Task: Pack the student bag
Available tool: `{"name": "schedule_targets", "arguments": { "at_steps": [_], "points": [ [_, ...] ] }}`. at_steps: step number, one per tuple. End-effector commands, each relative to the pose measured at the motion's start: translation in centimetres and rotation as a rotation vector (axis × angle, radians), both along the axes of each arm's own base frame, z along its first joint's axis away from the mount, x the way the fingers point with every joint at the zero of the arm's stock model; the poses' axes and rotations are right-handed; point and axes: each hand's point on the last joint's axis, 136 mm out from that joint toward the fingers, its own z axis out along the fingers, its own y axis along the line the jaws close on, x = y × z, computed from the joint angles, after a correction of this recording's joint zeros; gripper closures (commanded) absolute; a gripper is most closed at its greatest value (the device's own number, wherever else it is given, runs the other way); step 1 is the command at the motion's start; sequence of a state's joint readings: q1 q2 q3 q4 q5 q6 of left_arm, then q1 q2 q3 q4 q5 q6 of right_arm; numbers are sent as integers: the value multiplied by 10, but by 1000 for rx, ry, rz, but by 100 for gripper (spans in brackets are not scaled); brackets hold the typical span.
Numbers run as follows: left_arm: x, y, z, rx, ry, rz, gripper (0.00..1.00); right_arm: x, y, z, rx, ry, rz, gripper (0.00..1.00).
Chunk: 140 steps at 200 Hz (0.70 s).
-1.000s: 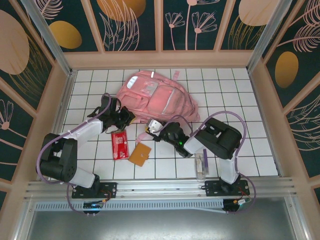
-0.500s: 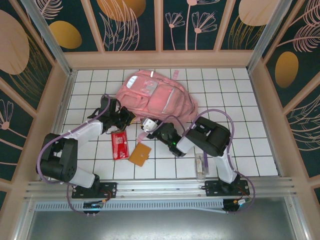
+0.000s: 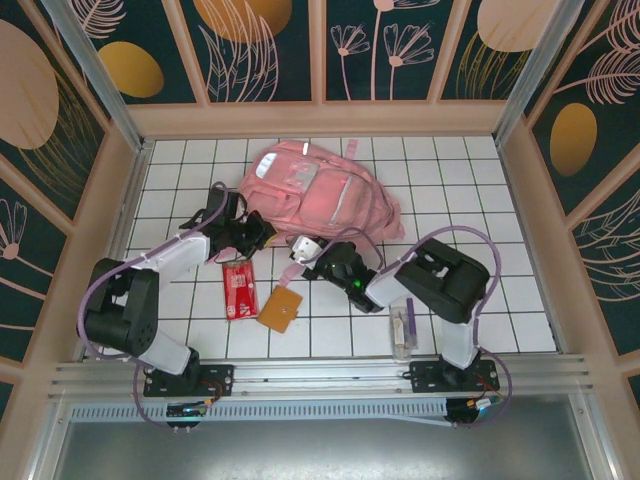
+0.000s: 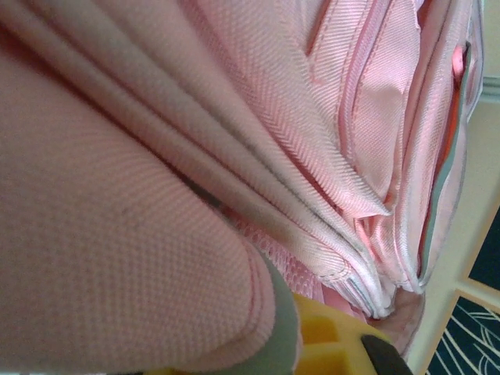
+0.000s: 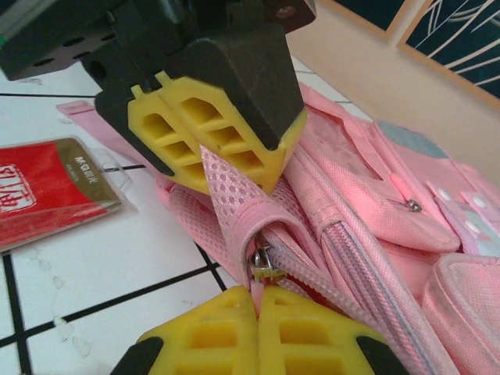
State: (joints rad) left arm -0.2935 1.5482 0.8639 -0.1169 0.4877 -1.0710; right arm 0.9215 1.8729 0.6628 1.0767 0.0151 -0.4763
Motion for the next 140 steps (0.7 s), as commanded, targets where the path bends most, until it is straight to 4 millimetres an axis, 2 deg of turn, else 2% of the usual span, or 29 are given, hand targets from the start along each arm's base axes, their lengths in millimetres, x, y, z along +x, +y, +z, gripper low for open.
{"name": "schedule_targets", "arguments": {
  "at_steps": [1,45,79,85,97,116,140],
  "points": [
    [35,44,-7,185,-73,97,100,1,-19,10,24,107,-15,100],
    [44,50,-13,217,-80,109,100,-10,-29,0,8,207,10,100],
    [50,47,-13,175,-69,114,100,-8,-39,7,4,217,-41,100],
    [49,45,-13,162,-60,114,100,-10,-34,6,-4,238,-20,100],
    [46,39,-11,115,-34,117,100,-12,-19,9,-2,291,17,85],
    [38,31,-3,18,-15,143,100,-21,8,20,114,346,58,72],
    [33,28,11,-32,-20,176,100,-24,31,29,304,431,46,68]
  ]
}}
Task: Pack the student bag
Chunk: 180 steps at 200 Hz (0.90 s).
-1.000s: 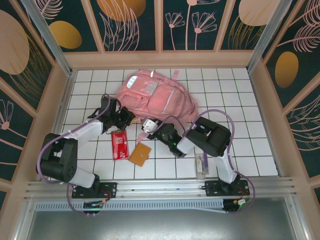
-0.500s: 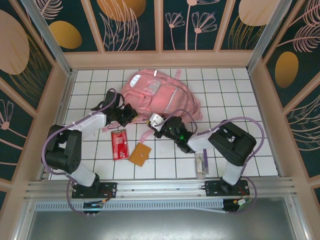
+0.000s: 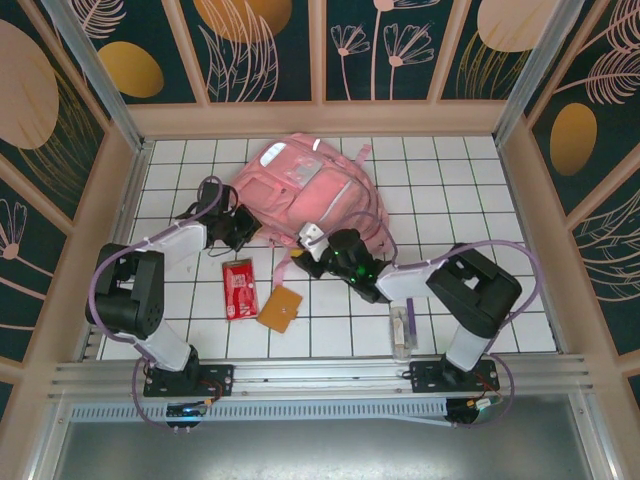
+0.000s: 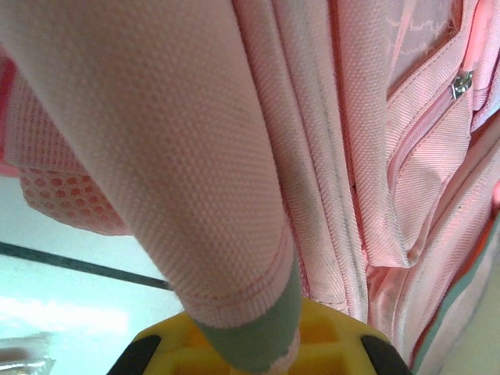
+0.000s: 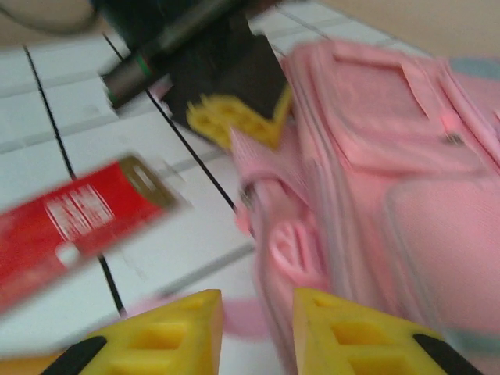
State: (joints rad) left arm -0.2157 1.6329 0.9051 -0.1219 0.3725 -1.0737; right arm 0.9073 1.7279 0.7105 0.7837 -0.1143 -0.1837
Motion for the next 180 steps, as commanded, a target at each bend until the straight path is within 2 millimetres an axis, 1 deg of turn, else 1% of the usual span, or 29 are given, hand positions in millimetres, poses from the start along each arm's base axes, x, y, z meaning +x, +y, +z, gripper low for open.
{"name": "schedule_targets", "arguments": {
  "at_steps": [1,6,13,18,28,48,63,78,90,112,141,153,164,180],
  "points": [
    [2,-13,35,-128,-57,26,100,-7,28,12,201,118,-16,68],
    [2,-14,38,-131,-60,27,100,-7,32,13,229,120,-29,67],
    [1,-15,40,-134,-62,29,100,-8,37,7,243,133,-46,66],
    [-1,-17,41,-142,-59,29,100,-6,39,5,257,139,-66,64],
    [-3,-21,42,-163,-49,19,100,-2,41,-5,266,158,-105,61],
    [-9,-27,44,-195,-37,2,100,18,31,-18,299,168,-254,56],
    [-13,-28,46,-199,-41,3,100,30,27,-26,301,157,-329,55],
    [-17,-30,46,-201,-42,3,100,36,25,-23,326,116,-358,54],
    [-19,-33,45,-200,-37,4,100,40,23,-16,350,74,-375,54],
    [-21,-40,42,-209,-23,-16,100,50,17,-13,356,23,-433,53],
    [-23,-41,44,-218,-31,-11,100,60,18,-11,359,-33,-475,52],
    [-25,-41,44,-219,-30,-8,100,60,20,-6,375,-60,-478,54],
    [-27,-41,42,-221,-26,-5,100,60,20,-2,389,-78,-478,59],
    [-29,-39,39,-221,-22,8,100,59,17,2,406,-98,-496,72]
  ]
}}
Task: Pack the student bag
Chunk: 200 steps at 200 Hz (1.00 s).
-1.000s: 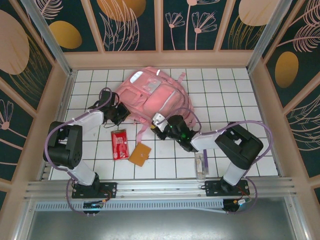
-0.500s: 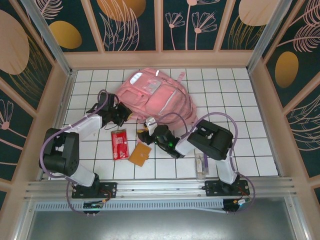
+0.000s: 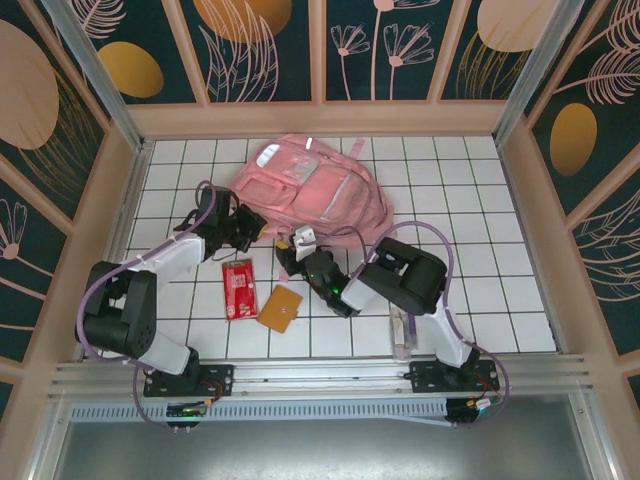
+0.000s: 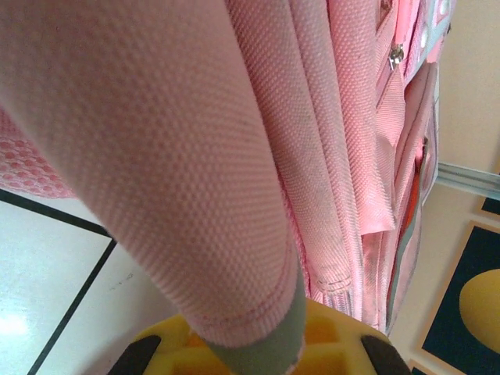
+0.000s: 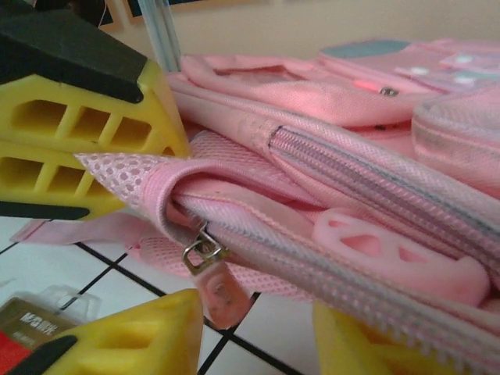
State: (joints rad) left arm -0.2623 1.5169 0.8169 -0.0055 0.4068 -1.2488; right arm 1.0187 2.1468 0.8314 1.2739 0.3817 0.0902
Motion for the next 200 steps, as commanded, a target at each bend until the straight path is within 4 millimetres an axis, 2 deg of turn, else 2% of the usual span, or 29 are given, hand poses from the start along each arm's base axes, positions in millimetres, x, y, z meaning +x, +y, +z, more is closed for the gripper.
{"name": "schedule_targets", "arguments": {
  "at_steps": [1,32,48,89,113,140,166,183,200],
  "points": [
    [-18,-17,9,-76,17,-49,100,10,-3,39,110,-117,-79,73],
    [-20,-15,4,-76,22,-38,100,-2,-6,47,115,-167,-84,93],
    [-19,-15,3,-70,21,-39,100,-9,-6,49,110,-184,-79,100],
    [-10,-13,-3,-20,19,-47,100,-28,-9,42,112,-151,-26,100],
    [-10,-12,-1,-25,18,-32,100,-30,-21,44,140,-163,-56,83],
    [-11,-12,-1,-27,16,-42,100,-29,-16,49,155,-183,-43,69],
    [-16,-14,-2,-39,21,-53,100,-22,-3,48,154,-199,-38,68],
    [-18,-15,-2,-49,24,-58,100,-15,4,40,120,-201,-61,68],
    [-19,-15,-1,-45,18,-62,100,-8,6,33,102,-187,-99,72]
  ]
}}
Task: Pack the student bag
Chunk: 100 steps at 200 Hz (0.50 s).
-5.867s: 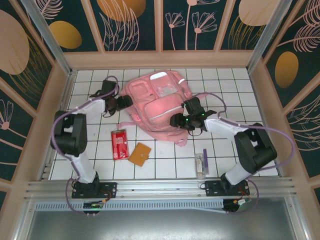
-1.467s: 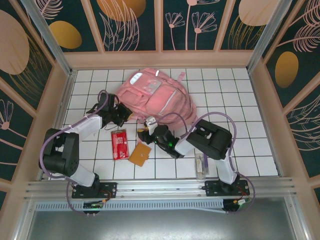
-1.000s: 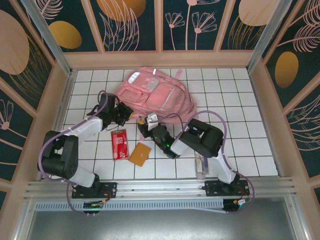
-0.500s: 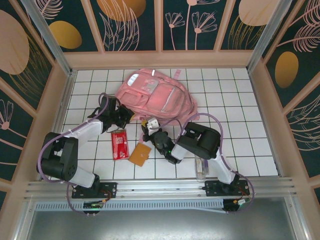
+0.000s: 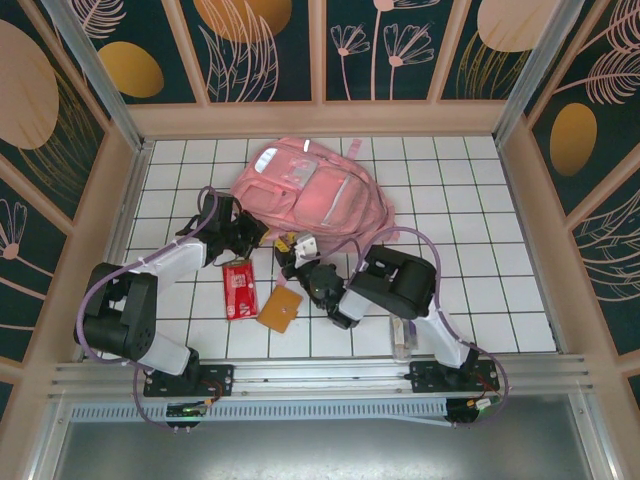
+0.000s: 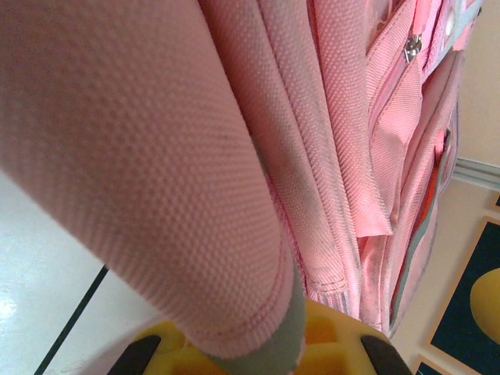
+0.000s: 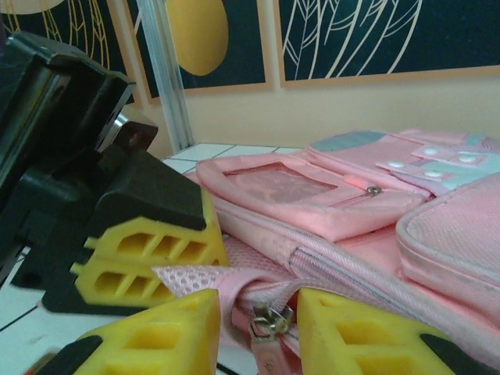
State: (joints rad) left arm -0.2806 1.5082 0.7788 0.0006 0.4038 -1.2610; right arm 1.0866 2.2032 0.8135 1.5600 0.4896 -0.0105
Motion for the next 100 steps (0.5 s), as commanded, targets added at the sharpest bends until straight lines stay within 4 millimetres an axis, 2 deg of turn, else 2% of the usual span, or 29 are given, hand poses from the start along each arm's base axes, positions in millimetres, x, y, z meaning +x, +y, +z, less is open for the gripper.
{"name": "schedule_targets", "arguments": {
  "at_steps": [1,30,56,100],
  "points": [
    [-7,-11,10,-47,-12,-54,100,11,2,1,5,-18,-64,73],
    [-4,-9,17,-24,-38,-58,100,15,-7,-7,25,16,-123,90],
    [-3,-6,18,-3,-46,-52,100,12,-17,-11,34,29,-157,99],
    [4,4,16,70,-71,-25,100,-4,-36,-6,56,23,-178,100]
  ]
}}
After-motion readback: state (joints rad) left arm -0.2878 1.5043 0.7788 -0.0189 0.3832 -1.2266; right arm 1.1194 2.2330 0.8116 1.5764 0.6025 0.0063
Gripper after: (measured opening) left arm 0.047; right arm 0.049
